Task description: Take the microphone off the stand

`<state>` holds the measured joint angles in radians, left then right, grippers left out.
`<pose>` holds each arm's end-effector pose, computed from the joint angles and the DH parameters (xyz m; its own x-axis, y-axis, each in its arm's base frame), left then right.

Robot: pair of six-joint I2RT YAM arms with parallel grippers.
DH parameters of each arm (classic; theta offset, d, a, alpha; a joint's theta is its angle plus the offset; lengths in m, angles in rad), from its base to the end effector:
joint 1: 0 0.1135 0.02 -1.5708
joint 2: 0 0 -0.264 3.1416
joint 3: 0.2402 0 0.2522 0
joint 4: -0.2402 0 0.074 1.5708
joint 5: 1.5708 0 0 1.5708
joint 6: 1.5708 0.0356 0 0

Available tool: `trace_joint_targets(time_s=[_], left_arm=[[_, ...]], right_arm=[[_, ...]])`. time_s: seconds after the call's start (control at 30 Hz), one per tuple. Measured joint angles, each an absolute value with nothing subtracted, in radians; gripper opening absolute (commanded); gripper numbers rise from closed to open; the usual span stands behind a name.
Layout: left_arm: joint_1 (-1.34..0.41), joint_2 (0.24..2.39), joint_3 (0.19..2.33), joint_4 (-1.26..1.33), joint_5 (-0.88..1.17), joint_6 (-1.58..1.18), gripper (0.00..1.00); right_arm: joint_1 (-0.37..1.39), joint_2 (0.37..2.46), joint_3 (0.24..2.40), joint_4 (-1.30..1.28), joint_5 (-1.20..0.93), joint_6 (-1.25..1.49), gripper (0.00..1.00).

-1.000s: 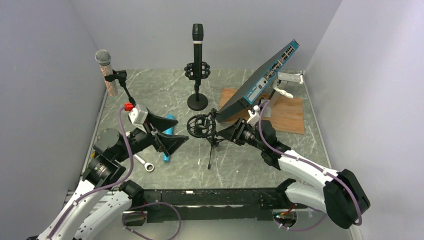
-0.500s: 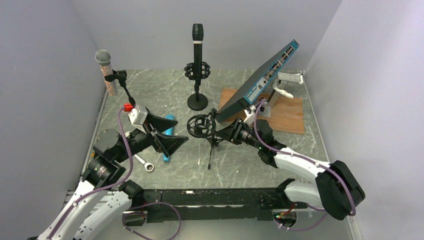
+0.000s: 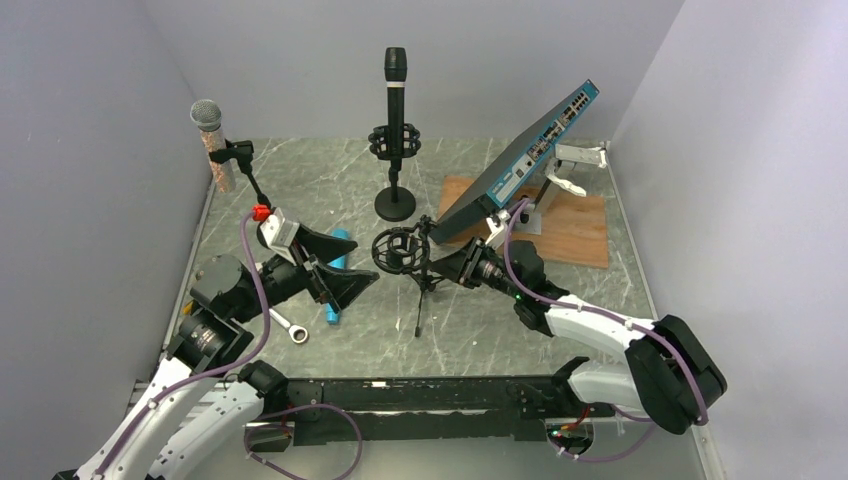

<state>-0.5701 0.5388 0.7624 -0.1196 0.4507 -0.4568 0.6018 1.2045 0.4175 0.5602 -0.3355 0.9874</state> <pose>0.0964 -0.0802 0.3728 -0.2967 -0.2814 -0.9126 0.8019 0.4455 -0.3981 0.1959 0.1488 0.2047 -0.7690 0.4279 -0.4750 -0.2854 0.4350 0.8540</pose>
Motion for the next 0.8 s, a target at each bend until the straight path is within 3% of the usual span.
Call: trace_joint_targets(time_s=[0.8], left_arm=[[-0.570, 0.539, 0.761, -0.116, 0.447, -0.463, 0.99]], right_arm=[[0.870, 1.146, 0.467, 0.444, 0.147, 0.755, 0.00]])
